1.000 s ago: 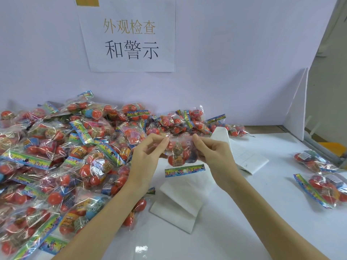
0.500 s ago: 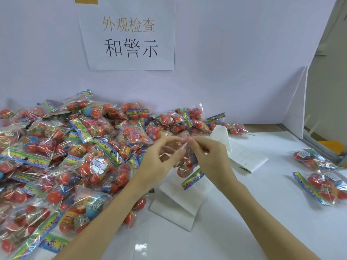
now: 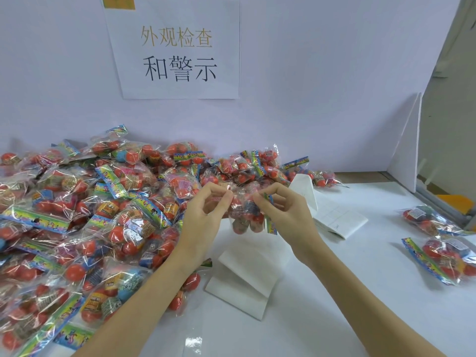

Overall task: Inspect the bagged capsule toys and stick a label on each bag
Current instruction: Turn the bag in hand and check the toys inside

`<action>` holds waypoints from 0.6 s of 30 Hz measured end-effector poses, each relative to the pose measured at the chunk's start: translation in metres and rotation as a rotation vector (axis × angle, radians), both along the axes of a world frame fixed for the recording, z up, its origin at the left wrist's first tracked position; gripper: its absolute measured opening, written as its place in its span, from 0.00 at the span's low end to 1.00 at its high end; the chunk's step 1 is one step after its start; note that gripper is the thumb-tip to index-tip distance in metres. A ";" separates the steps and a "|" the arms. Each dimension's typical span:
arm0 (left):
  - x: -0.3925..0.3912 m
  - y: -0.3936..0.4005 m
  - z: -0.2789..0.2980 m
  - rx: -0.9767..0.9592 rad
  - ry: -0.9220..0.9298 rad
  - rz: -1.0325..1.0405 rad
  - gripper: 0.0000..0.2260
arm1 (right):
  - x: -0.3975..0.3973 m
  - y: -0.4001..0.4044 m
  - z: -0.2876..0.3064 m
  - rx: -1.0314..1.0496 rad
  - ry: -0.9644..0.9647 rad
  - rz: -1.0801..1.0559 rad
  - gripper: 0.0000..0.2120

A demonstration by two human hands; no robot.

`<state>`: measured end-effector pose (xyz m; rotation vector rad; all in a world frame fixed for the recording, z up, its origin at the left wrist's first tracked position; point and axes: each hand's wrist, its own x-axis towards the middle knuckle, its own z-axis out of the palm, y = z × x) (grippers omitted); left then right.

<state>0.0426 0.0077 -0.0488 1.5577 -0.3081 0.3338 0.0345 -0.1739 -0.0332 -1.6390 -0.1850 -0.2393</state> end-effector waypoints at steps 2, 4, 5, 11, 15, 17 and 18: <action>0.000 0.000 0.001 -0.079 0.019 -0.030 0.05 | -0.001 0.000 0.002 0.095 0.052 0.031 0.10; 0.001 -0.003 0.002 -0.132 0.036 -0.051 0.05 | -0.002 0.001 0.004 0.221 0.109 0.089 0.10; 0.000 -0.003 0.001 -0.120 0.028 -0.044 0.05 | -0.003 0.002 0.004 0.284 0.146 0.117 0.10; 0.005 0.002 -0.006 -0.114 0.065 0.109 0.08 | 0.001 -0.004 0.005 0.165 0.201 0.242 0.15; 0.006 0.002 -0.004 -0.246 0.184 0.017 0.09 | 0.005 -0.008 0.002 0.088 0.155 0.141 0.10; 0.006 0.001 -0.002 -0.303 0.239 -0.111 0.12 | 0.005 -0.009 0.002 0.102 0.144 0.096 0.12; 0.006 0.000 -0.002 -0.281 0.254 -0.160 0.13 | 0.006 -0.010 0.002 0.129 0.144 0.091 0.16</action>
